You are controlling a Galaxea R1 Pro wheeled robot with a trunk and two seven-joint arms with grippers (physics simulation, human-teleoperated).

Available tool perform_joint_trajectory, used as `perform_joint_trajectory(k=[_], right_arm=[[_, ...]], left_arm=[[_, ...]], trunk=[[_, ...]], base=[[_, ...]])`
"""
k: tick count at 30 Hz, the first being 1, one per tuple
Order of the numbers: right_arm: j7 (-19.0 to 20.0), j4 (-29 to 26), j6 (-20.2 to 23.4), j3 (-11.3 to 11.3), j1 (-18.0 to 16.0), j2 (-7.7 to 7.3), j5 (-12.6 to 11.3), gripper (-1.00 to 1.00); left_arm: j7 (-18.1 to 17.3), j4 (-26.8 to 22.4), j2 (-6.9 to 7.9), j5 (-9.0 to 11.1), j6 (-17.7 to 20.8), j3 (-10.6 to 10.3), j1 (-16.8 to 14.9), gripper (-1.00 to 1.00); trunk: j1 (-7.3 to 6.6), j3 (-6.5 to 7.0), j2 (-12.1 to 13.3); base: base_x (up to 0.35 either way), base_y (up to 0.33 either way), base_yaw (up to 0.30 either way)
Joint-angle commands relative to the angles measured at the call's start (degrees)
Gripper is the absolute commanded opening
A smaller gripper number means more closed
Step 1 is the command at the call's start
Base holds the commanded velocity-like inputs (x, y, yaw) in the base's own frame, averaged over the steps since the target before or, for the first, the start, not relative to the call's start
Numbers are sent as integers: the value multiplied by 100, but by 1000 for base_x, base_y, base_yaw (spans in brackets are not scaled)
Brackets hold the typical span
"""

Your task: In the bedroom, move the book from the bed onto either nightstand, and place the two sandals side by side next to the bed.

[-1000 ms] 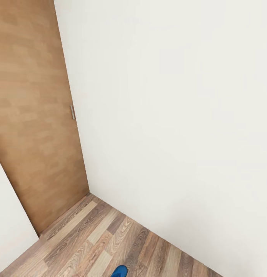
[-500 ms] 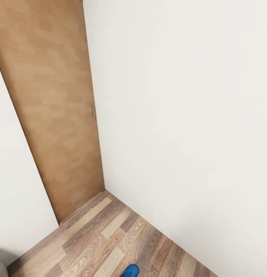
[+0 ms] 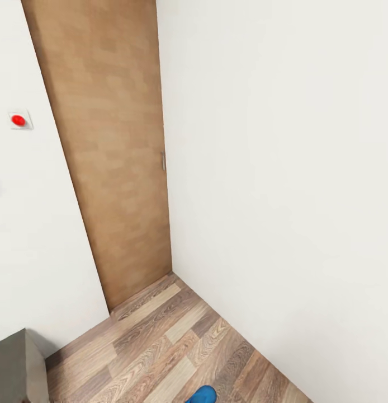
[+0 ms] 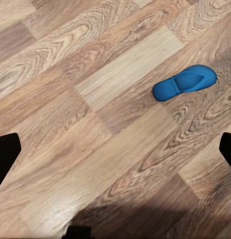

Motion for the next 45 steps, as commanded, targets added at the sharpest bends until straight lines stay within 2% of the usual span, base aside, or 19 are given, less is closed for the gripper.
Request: perform_joint_trajectory(k=[1, 8, 19, 45], right_arm=[[48, -5, -2, -34, 3, 4, -30, 100], [46, 0, -2, -31, 4, 16, -29, 100], [47, -8, -2, -32, 2, -1, -23, 100], [47, -9, -2, -34, 4, 1, -26, 100]], left_arm=[[-1, -5, -3, 41, -6, 6, 1, 100], [-1, -5, -3, 41, -6, 5, 1, 100], [-1, -5, -3, 41, -6, 6, 1, 100], [-1, -5, 4, 41, -6, 11, 1, 100]], trunk=[[0, -3, -2], [0, -3, -2], [0, -3, -2], [0, -3, -2]], base=[[0, -82, 288], [0, -82, 245], [0, -83, 97], [0, -46, 287]])
